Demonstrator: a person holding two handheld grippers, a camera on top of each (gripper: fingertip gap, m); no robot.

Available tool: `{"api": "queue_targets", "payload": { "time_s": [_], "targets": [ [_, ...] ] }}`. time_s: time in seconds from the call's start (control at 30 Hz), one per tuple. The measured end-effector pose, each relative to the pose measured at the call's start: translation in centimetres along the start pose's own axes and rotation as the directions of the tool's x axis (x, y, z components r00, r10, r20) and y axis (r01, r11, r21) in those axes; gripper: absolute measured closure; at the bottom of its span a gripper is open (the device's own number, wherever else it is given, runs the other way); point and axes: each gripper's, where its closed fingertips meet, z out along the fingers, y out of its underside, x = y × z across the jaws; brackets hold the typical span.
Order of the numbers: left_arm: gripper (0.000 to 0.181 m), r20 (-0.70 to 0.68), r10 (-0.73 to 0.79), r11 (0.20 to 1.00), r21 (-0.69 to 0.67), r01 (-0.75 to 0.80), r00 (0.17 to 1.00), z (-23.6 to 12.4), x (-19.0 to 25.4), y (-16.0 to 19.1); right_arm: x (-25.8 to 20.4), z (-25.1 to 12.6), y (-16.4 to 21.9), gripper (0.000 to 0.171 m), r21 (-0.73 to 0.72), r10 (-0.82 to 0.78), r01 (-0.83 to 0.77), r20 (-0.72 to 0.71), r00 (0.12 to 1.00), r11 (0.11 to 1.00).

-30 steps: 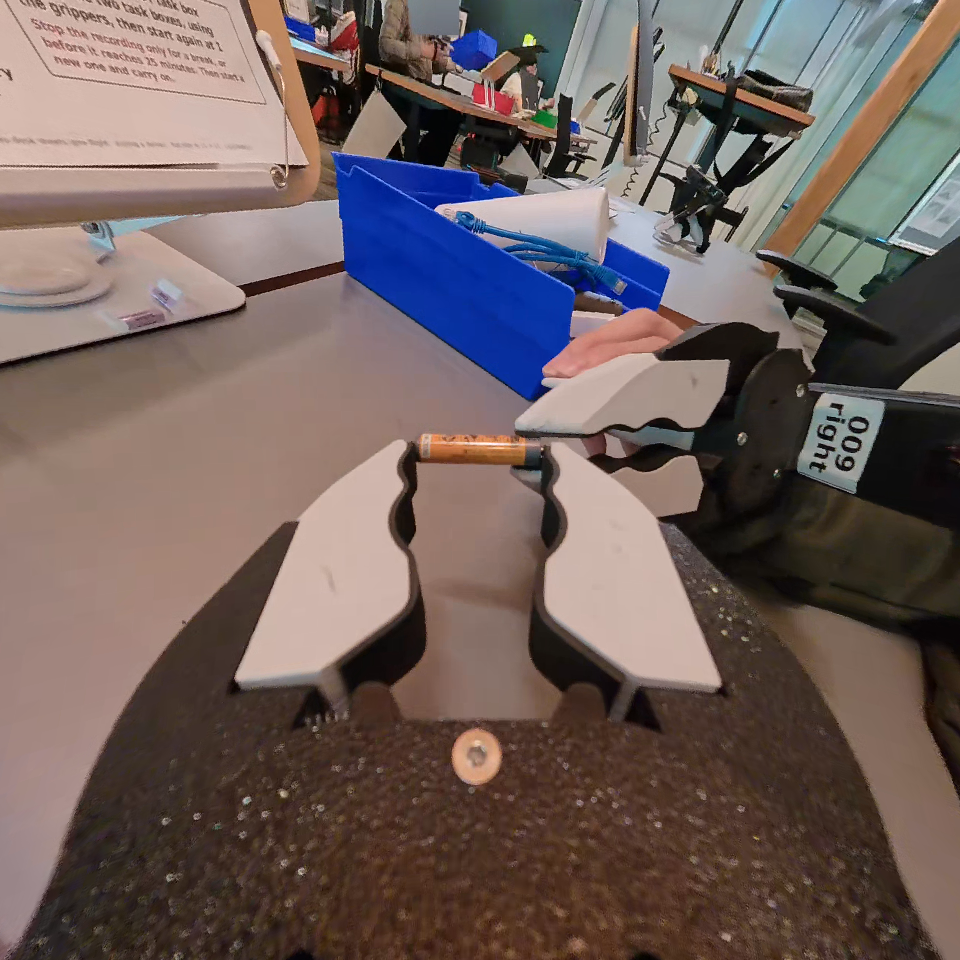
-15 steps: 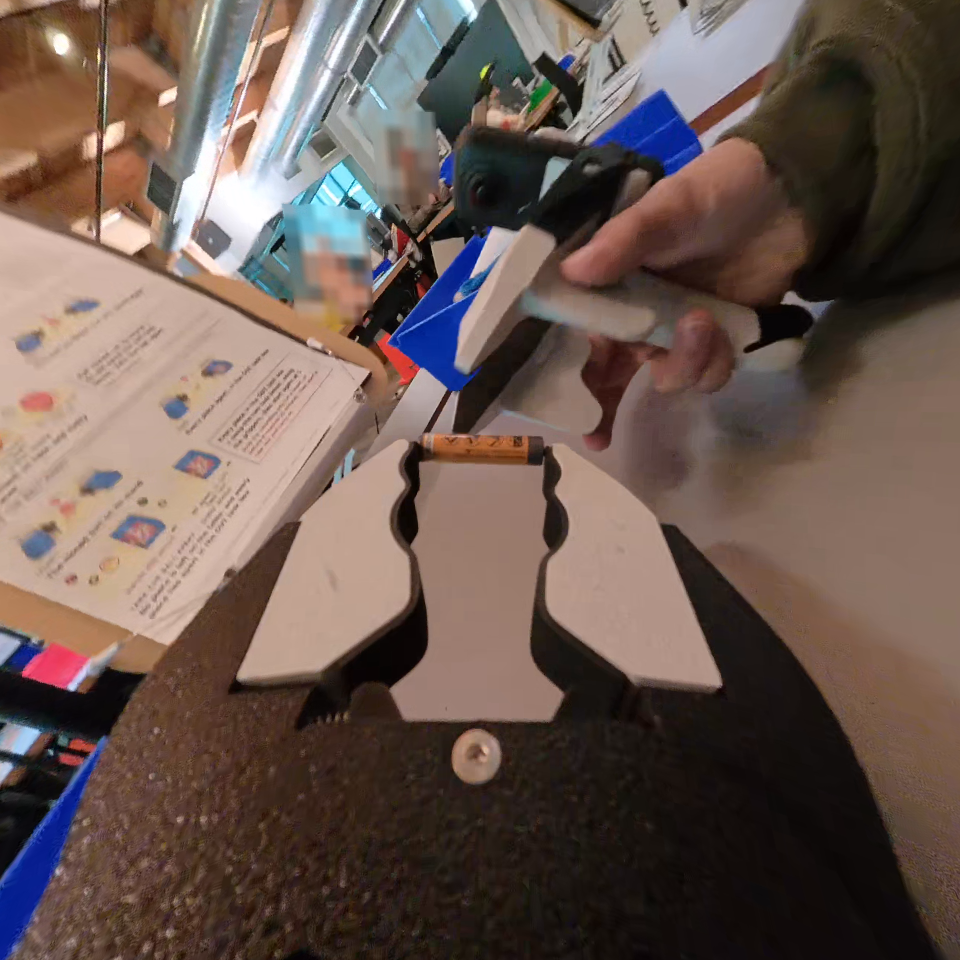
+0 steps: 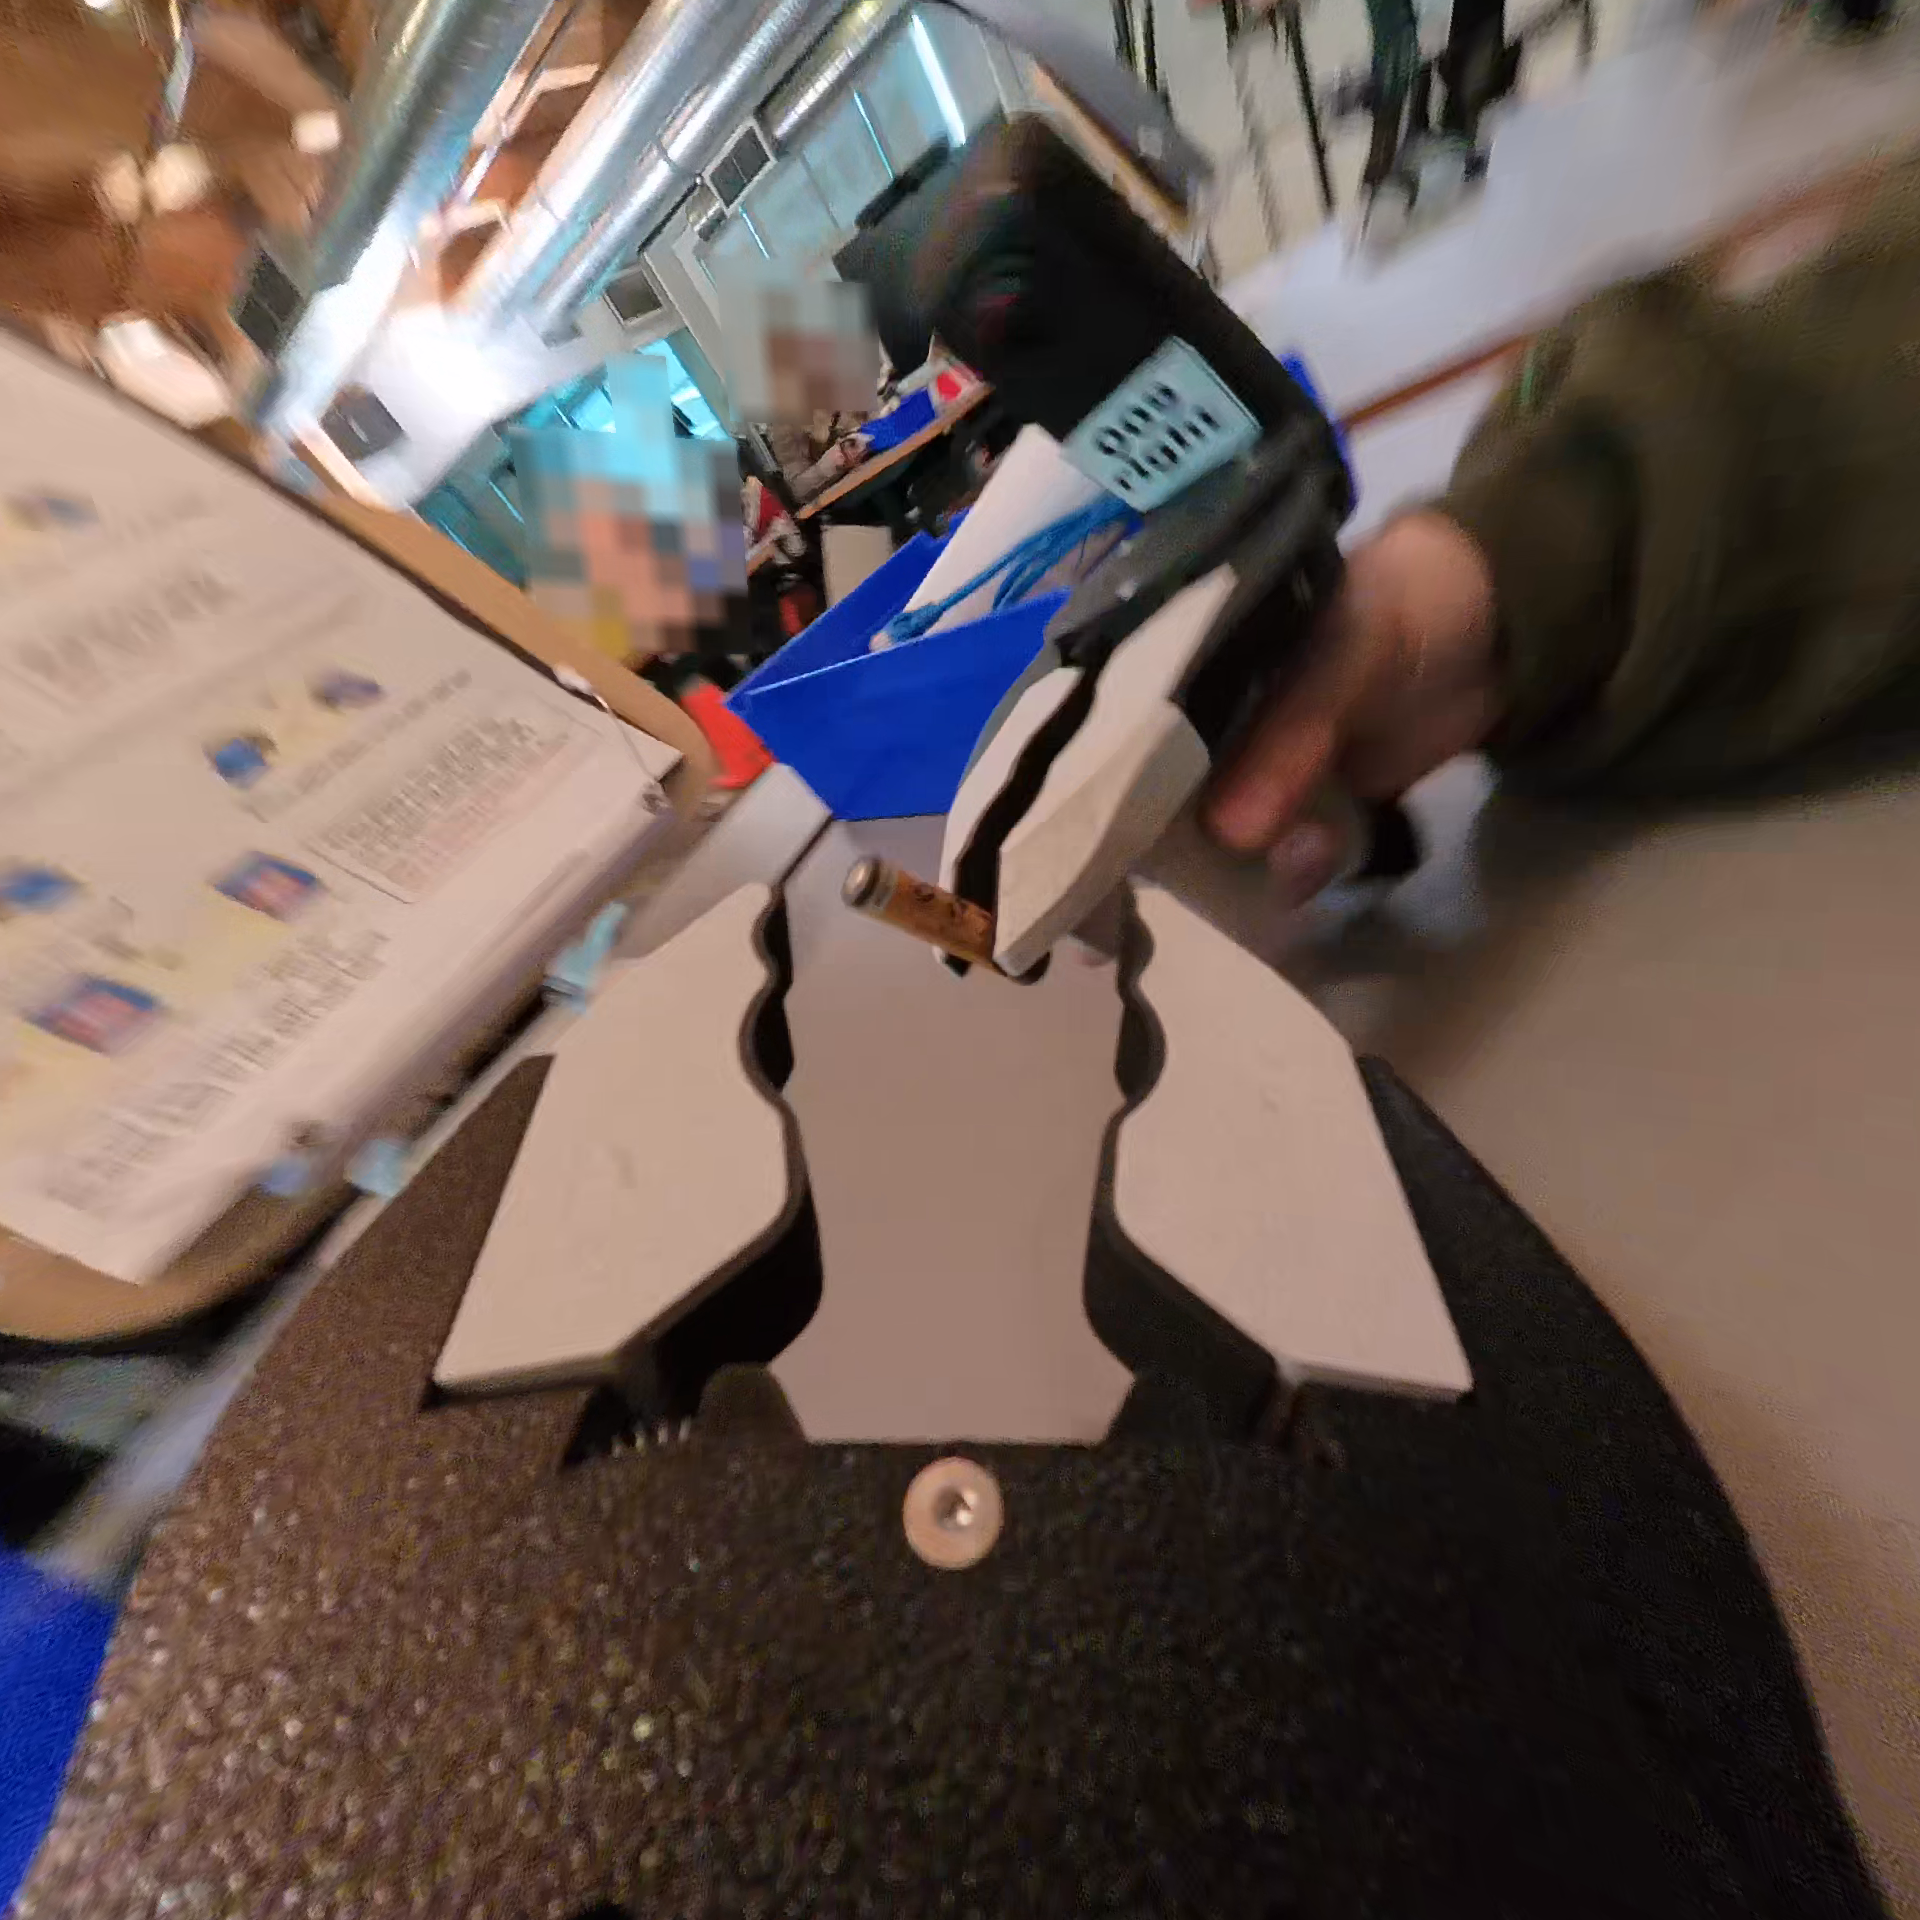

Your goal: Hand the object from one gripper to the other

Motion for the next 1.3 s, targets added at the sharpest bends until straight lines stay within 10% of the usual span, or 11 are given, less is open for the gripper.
{"api": "queue_targets", "payload": {
  "time_s": [0.17, 0.37, 0.67, 1.3],
  "targets": [
    [0.113, -0.278, -0.680, 0.703, 0.014, 0.711, 0.678, -0.7, -0.5, -1.8, -1.0, -1.3, -2.8, 0.160, 0.128, -0.491, 0.509, -0.151, 0.858, 0.851],
    [0.125, -0.528, -0.822, 0.372, -0.211, 0.904, 0.215, -1.7, 1.8, -3.2, -2.8, -0.6, -2.4, 0.161, -0.016, -0.834, 0.851, -0.209, 0.511, 0.525],
    [0.134, -0.658, -0.753, 0.280, -0.297, 0.913, 0.017, -2.8, 3.0, -4.3, -5.1, 0.2, -2.1, 0.161, 0.073, -0.827, 0.838, -0.133, 0.546, 0.541],
    [0.128, -0.714, -0.694, 0.232, -0.343, 0.910, -0.092, -3.3, 3.6, -4.8, -6.0, 0.5, -2.1, 0.161, 0.134, -0.776, 0.779, -0.083, 0.625, 0.613]
  ]
}}
